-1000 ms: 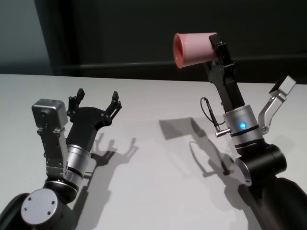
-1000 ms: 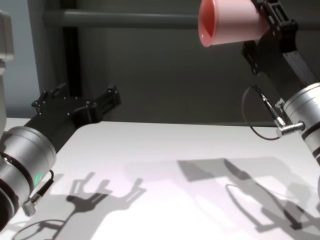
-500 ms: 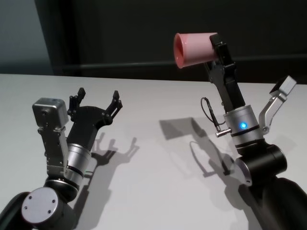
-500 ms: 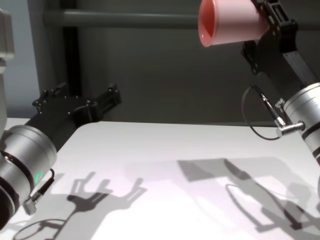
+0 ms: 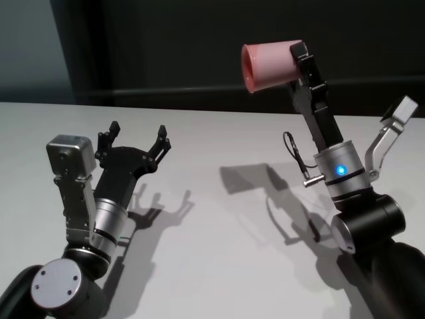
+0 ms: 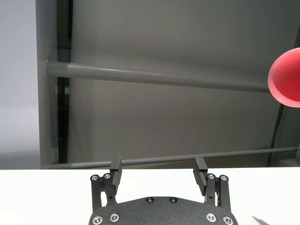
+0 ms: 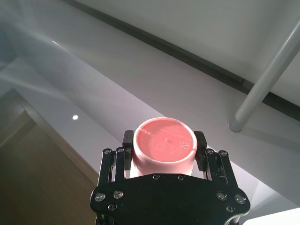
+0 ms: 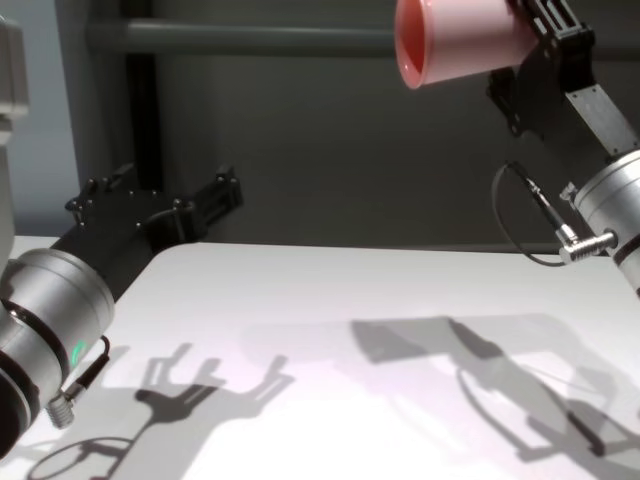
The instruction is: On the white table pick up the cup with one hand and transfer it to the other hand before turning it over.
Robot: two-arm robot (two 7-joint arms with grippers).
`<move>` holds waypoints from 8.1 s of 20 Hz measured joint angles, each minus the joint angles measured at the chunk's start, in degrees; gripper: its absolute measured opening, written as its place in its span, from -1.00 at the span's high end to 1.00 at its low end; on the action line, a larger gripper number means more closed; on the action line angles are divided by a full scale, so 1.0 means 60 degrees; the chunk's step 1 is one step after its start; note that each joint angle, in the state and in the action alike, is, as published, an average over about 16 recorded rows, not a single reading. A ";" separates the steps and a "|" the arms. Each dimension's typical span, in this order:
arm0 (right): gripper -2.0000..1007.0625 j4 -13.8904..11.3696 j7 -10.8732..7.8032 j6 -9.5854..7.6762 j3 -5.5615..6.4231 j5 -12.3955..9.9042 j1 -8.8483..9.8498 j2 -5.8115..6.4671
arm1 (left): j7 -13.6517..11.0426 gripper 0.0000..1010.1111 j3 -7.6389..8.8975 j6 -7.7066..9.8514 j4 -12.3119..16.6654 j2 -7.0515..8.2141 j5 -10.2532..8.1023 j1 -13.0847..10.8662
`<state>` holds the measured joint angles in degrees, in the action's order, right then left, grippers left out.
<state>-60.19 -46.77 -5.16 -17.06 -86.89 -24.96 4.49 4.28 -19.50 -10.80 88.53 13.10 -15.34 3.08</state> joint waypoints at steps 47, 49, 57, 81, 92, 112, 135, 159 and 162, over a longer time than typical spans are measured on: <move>-0.48 -0.2013 0.4092 0.1703 -0.2891 0.8130 -0.0344 0.2178 | -0.0001 -0.99 -0.0009 0.0000 -0.0011 0.0008 -0.0028 0.0020; -0.48 -0.2011 0.4219 0.1569 -0.2964 0.8376 -0.0358 0.2228 | -0.0001 -0.99 -0.0010 0.0000 -0.0011 0.0008 -0.0028 0.0020; -0.48 -0.1913 0.4419 0.1041 -0.3174 0.9029 -0.0410 0.2324 | -0.0001 -0.99 -0.0010 0.0000 -0.0011 0.0008 -0.0028 0.0020; -0.48 -0.1491 0.4217 0.0555 -0.3233 0.9905 -0.0463 0.2175 | -0.0001 -0.99 -0.0010 0.0000 -0.0011 0.0008 -0.0028 0.0020; -0.48 -0.1284 0.3988 0.0459 -0.3053 1.0015 -0.0445 0.2022 | -0.0001 -0.99 -0.0010 0.0000 -0.0011 0.0008 -0.0028 0.0020; -0.96 -0.1085 0.3559 0.0777 -0.2361 0.9825 -0.0250 0.1583 | -0.0001 -0.99 -0.0009 0.0000 -0.0011 0.0008 -0.0028 0.0020; -0.99 -0.2089 0.6453 0.2540 -0.0906 1.1369 0.0976 0.1298 | -0.0001 -0.99 -0.0009 0.0000 -0.0011 0.0008 -0.0028 0.0021; -0.99 -0.3687 0.8295 0.2131 -0.0207 1.3216 0.2775 0.1553 | -0.0001 -0.99 -0.0009 0.0000 -0.0011 0.0008 -0.0028 0.0021; -0.99 -0.3770 0.8329 0.2118 -0.0132 1.3307 0.2925 0.1558 | -0.0001 -0.99 -0.0009 0.0000 -0.0011 0.0008 -0.0028 0.0021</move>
<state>-82.81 3.20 7.55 -17.85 -7.05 -7.41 13.84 4.28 -19.55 -10.80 88.46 13.15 -15.51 3.20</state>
